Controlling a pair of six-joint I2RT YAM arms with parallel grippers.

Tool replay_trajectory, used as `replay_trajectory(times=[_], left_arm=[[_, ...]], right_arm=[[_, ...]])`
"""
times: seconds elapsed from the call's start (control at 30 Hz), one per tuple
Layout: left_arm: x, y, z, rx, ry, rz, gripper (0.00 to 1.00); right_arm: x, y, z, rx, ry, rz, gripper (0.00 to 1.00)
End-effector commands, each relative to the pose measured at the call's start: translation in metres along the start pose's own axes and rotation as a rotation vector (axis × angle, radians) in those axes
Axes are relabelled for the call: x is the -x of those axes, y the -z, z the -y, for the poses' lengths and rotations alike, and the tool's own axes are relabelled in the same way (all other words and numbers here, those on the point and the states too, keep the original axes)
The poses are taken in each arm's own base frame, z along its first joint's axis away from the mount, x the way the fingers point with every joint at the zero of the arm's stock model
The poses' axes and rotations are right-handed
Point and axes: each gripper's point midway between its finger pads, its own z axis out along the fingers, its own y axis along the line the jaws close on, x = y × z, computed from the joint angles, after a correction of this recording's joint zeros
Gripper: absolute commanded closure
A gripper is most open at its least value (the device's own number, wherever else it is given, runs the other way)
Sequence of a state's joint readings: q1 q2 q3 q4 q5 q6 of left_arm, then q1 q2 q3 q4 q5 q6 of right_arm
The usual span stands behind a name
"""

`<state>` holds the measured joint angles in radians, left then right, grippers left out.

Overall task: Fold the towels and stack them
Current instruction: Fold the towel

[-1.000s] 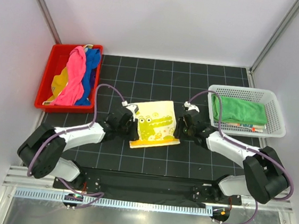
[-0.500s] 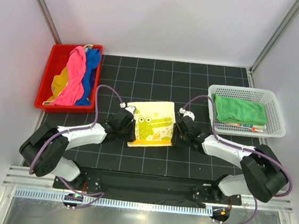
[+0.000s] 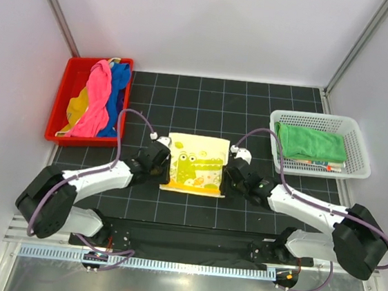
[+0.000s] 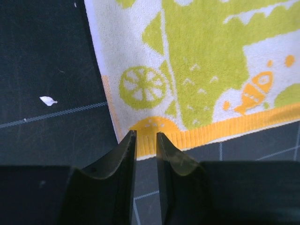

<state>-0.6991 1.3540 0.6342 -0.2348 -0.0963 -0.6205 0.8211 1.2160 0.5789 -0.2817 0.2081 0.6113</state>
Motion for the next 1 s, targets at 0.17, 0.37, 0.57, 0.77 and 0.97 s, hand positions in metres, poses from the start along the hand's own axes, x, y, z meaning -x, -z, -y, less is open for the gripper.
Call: replay_trajectory(times=[0.17, 0.37, 0.57, 0.77, 0.97], left_arm=[[0.095, 0.054, 0.021, -0.01, 0.004, 0.278, 0.62], [0.155, 0.04, 0.013, 0.031, 0.019, 0.33, 0.61], [0.196, 0.0, 0.006, 0.08, -0.074, 0.308, 0.65], [0.21, -0.039, -0.013, 0.213, -0.149, 0.252, 0.66], [0.199, -0.072, -0.034, 0.291, -0.178, 0.176, 0.66]], right_arm=[[0.101, 0.016, -0.007, -0.057, -0.008, 0.178, 0.52], [0.16, -0.005, 0.0, -0.065, -0.033, 0.213, 0.54], [0.186, -0.052, 0.009, -0.104, -0.017, 0.173, 0.57], [0.196, -0.092, 0.019, -0.167, 0.003, 0.121, 0.59], [0.187, -0.117, 0.041, -0.246, 0.019, 0.083, 0.59]])
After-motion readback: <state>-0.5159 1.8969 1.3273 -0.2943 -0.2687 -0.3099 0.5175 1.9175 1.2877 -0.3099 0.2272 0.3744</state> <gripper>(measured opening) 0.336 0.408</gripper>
